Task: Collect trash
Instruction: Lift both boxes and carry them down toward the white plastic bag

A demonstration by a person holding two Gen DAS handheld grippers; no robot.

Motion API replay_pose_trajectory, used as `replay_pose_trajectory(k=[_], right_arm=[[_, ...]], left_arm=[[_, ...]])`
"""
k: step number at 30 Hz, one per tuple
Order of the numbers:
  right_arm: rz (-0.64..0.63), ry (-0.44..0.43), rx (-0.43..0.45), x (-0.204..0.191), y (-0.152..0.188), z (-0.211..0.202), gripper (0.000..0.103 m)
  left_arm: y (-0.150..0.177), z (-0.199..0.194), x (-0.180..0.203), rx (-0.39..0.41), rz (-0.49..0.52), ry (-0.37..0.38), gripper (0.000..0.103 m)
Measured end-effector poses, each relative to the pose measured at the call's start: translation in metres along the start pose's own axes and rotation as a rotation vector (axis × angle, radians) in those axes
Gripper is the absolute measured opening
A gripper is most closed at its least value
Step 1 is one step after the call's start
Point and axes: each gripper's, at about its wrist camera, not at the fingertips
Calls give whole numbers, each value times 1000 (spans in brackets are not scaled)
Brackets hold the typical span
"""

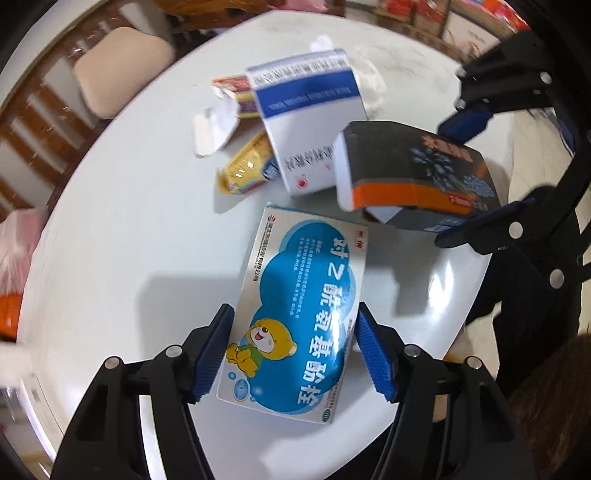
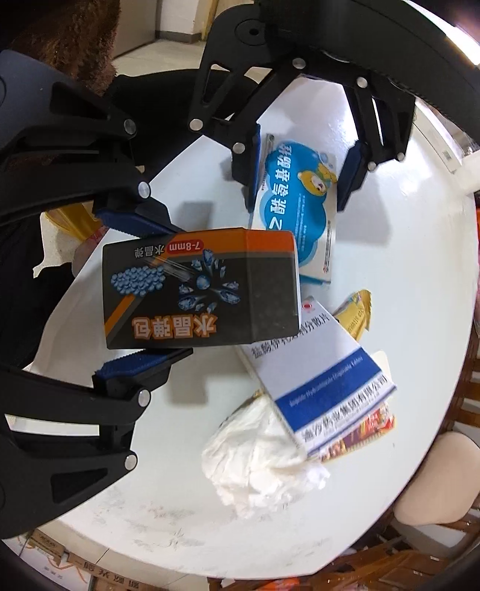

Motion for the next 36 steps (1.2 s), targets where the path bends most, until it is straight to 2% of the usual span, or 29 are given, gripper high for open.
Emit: replay_pose_trajectory(k=[6,9,14,20,30,36], right_arm=[[51,27,29,-1,7,-20,54],[60,66,41,6,9,-24,54],[90,67,59,13,21,-36,54],[114,82,87,9,32,-48,54],[101,117,143,-17,47,-66,54],[81,139,172,-38,67,-80,54]], left_arm=[[0,4,-19,-17,-128,5,62],[-4,-3,-16,4,-139,-14,62],[1,-16,-11,11,-157,-30,62],[14,-39,2,60,-190,-45,62],[41,-75,25,114,-220,-73,62],[53,-91,44,130,-221,-85,62]])
Point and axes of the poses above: each gripper's, at about its wrist camera, not at the fingertips, and z roughly the way its jaws point, x to its right, y to its underside, and after that the axes turned 9 degrees about -x, right-handed
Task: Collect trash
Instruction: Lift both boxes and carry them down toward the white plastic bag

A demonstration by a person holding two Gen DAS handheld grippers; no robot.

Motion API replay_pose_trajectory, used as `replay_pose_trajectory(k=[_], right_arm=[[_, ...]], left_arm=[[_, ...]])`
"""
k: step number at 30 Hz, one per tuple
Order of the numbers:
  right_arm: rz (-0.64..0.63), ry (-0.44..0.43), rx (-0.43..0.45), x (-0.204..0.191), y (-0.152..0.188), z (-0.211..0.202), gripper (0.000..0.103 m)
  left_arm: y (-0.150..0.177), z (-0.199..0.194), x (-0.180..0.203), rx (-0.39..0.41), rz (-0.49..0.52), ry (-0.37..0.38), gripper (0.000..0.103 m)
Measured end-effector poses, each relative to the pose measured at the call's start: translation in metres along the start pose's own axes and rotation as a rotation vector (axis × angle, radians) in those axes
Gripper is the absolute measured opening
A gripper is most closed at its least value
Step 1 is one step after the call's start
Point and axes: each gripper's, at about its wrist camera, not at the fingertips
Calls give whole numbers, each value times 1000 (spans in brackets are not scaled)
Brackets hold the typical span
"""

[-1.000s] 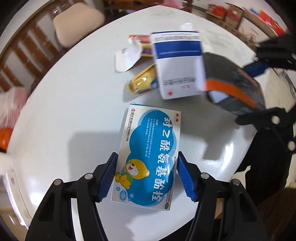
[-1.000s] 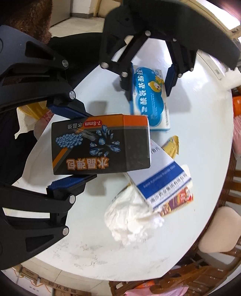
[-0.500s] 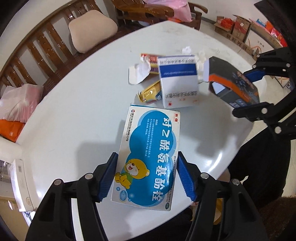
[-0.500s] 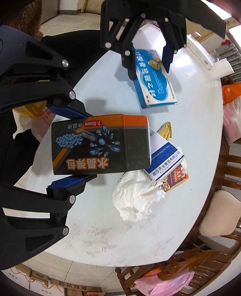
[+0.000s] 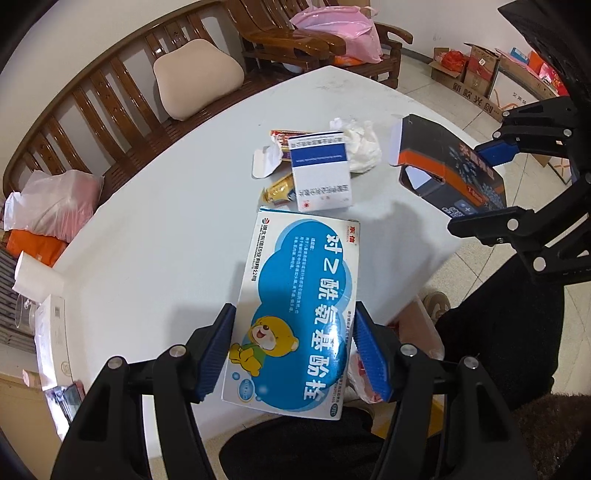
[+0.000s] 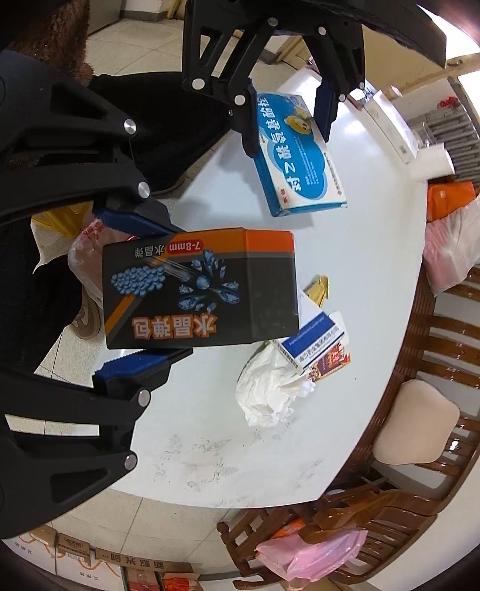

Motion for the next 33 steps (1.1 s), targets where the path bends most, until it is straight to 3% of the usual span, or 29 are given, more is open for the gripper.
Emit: replay_pose_trajectory(k=[9,18,33], right_arm=[[-11,17,21,-21,35,-11,54],[-1,21,24,-39,71,-11,54],[29,-16,-34,-60,119,45,54]], left_arm=[[24,-14,27,21,8,-4,62],[45,-11,55,41,9,42,62],[89,30,89,19,-21,121,62]])
Point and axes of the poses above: each gripper's, at about its wrist camera, not at the fingertips, and z roughly the way its jaws point, x to its right, y to its underside, and after that the axes turned 9 degrees about -x, right-handed
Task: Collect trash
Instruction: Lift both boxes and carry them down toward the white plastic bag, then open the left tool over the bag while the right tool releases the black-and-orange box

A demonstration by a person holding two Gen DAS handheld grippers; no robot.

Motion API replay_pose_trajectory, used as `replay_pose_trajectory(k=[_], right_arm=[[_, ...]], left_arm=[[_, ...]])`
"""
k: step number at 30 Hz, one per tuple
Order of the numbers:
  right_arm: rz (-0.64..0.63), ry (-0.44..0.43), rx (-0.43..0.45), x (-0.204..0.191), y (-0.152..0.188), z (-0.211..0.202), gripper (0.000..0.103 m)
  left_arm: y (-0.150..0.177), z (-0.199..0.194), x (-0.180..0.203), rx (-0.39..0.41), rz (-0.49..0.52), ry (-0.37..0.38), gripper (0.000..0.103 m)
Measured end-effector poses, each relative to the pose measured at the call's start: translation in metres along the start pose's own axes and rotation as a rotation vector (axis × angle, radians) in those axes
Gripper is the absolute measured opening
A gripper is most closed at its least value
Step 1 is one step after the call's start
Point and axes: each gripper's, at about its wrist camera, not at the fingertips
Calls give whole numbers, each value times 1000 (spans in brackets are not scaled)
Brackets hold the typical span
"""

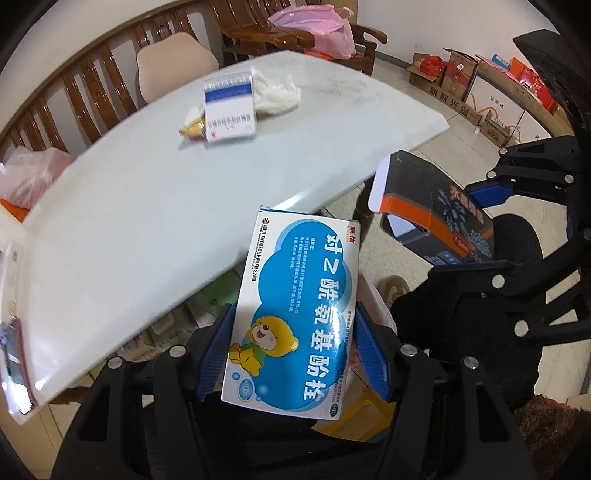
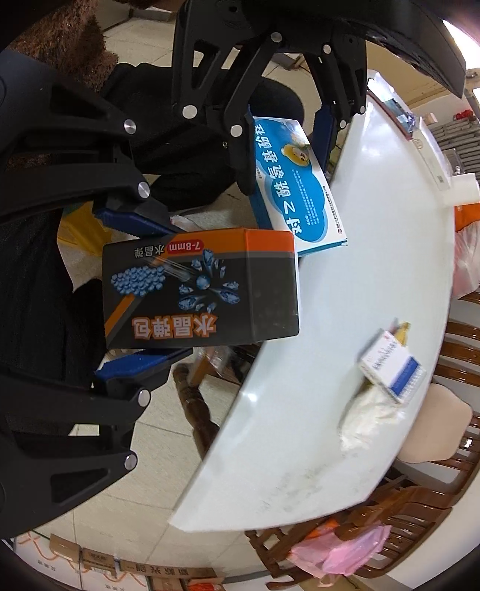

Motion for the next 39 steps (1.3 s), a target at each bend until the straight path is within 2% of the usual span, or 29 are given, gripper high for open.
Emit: replay_pose_trajectory(k=[12,17,21,28,39], right_arm=[[21,5,-53,-2,7,57,54],[39,-6,-81,1,8,83,54],[66,-28,-109,8,8,110,54],[85,-18,-155,12,6,158,54],[116,-36,-238,24,-5,232,54]], left_arm=[[26,73,1,-82,-37,32,62],[29,106,1,-116,-40,63,62],[32,136,-1,-167,-62,121,62],[30,183,2,-253,-70,125,62],[23,246,5,-374,-95,193,62]])
Point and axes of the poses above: each gripper's, at about its wrist camera, not at the fingertips, and z roughly the way its jaws point, x to its right, y to its underside, and after that the axes turned 9 degrees about -x, right-handed
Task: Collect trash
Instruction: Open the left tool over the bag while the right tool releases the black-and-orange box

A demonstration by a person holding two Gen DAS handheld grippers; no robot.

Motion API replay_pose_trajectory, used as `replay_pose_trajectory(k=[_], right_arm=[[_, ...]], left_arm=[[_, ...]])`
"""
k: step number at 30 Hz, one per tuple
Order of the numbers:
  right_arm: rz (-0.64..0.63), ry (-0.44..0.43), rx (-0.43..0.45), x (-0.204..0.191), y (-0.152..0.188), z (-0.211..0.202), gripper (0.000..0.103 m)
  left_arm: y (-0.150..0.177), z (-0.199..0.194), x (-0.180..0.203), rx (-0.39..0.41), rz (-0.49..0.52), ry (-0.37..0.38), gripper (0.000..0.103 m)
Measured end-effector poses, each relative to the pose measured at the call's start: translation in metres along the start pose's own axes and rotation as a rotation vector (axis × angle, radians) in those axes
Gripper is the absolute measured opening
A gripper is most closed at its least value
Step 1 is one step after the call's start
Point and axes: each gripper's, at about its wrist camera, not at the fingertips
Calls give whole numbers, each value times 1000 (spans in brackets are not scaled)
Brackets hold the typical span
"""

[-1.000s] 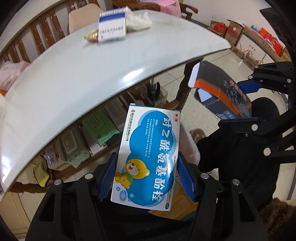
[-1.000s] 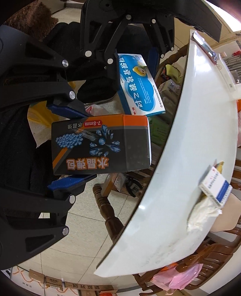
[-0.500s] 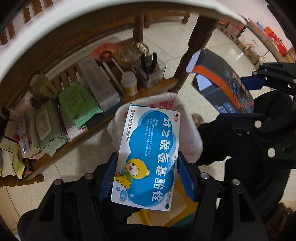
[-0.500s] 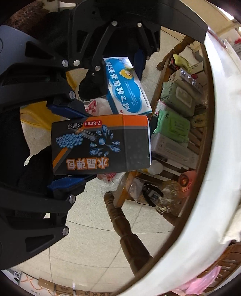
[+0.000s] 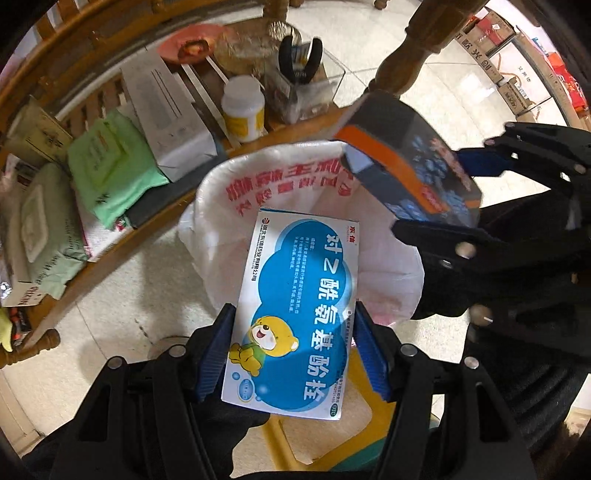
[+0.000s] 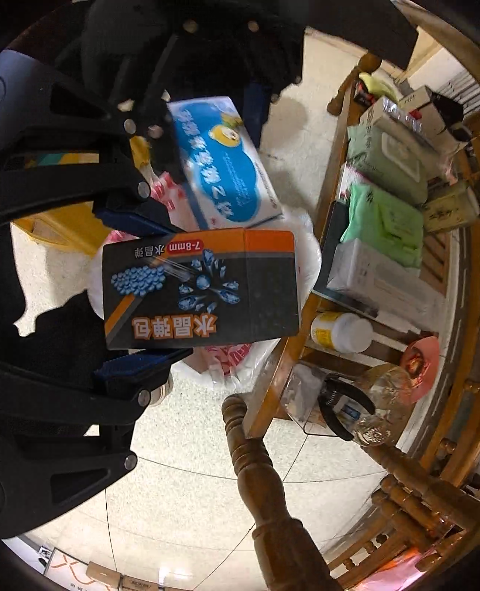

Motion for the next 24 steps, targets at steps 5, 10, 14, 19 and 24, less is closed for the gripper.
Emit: replay_pose_trajectory(k=[5,10,14,19,24], right_arm=[[27,-29,-56,10,-11,33,54],[40,-43,-112,15,-20,61,54],[53,-56,-148,18,-26,79,54],[78,-68,-182,24,-29,95,54],[73,-72,-213,21,-31,106,54]], left_arm=[[-10,21,-12,-51,-30,24,62],[-21,44,-19,-107,-56,35,62],[-31,55,-19,-129,-63,52,62],[-42,71,-21,-161,-69,89,62],[-43,84,-22,-192,-67,69,62]])
Point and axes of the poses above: each gripper's, at about its wrist camera, not at the fingertips, and z roughly the way its jaws point, x to its right, y to its underside, and after that the axes turned 9 degrees about -x, right-handed
